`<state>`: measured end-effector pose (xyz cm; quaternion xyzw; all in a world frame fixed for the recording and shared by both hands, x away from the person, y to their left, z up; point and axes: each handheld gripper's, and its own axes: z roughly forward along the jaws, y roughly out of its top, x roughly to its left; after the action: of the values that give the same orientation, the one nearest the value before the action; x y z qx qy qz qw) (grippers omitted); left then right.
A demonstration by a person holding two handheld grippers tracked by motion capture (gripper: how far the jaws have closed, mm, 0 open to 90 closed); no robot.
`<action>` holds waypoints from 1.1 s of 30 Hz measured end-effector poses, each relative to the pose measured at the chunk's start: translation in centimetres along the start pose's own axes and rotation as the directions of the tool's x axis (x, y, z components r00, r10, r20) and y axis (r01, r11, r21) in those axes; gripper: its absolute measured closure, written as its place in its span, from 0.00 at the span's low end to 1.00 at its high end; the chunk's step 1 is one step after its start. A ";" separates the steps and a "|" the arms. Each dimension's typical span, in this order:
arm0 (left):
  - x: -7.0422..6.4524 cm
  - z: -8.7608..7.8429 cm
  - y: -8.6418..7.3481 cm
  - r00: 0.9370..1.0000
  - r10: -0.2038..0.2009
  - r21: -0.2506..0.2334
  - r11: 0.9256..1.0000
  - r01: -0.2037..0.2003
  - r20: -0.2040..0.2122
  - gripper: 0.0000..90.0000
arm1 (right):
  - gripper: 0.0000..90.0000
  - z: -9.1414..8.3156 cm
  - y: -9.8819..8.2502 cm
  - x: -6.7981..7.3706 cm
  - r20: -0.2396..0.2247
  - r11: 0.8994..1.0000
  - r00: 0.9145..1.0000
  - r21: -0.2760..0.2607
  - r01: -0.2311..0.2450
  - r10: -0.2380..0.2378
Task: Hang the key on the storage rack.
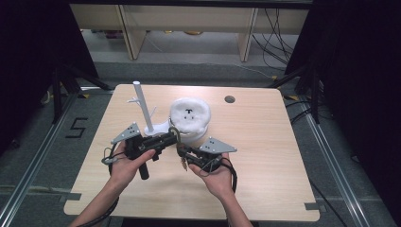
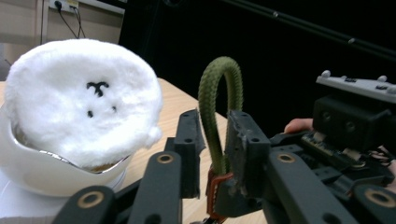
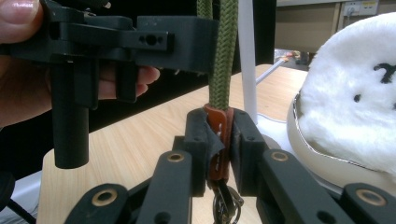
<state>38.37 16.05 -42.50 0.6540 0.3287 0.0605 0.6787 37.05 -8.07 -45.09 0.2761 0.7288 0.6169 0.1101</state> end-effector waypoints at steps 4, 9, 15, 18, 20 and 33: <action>-0.1 -0.2 0.1 1.000 0.015 -0.009 1.000 -0.016 -0.003 0.89 | 0.88 0.1 0.1 0.1 -0.003 1.000 1.000 -0.001 0.015 -0.015; -0.5 -0.4 0.4 0.999 0.040 -0.002 0.999 -0.040 -0.009 0.93 | 0.88 0.2 0.2 0.3 -0.008 1.000 1.000 -0.005 0.000 0.000; -0.9 -0.6 0.7 0.993 0.105 0.007 0.994 -0.105 -0.048 0.93 | 0.81 0.4 0.4 0.4 -0.008 1.000 1.000 0.003 0.002 -0.002; -0.9 -0.8 1.0 0.989 0.127 0.002 0.992 -0.127 -0.072 0.93 | 0.70 0.4 0.4 0.4 0.007 0.999 1.000 0.020 0.025 -0.026; -0.8 -1.0 1.1 0.987 0.135 0.007 0.991 -0.135 -0.089 0.93 | 0.65 0.3 0.4 0.3 0.013 0.999 0.999 0.022 0.039 -0.039; 0.3 -3.1 1.6 0.969 0.166 0.031 0.986 -0.163 -0.183 0.93 | 0.49 -1.2 -0.2 -0.3 0.094 0.998 0.995 0.063 0.021 -0.027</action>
<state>37.55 19.05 -40.93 0.6760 0.3354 0.1742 0.6326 36.64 -9.31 -45.12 0.2995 0.7449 0.5788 0.1433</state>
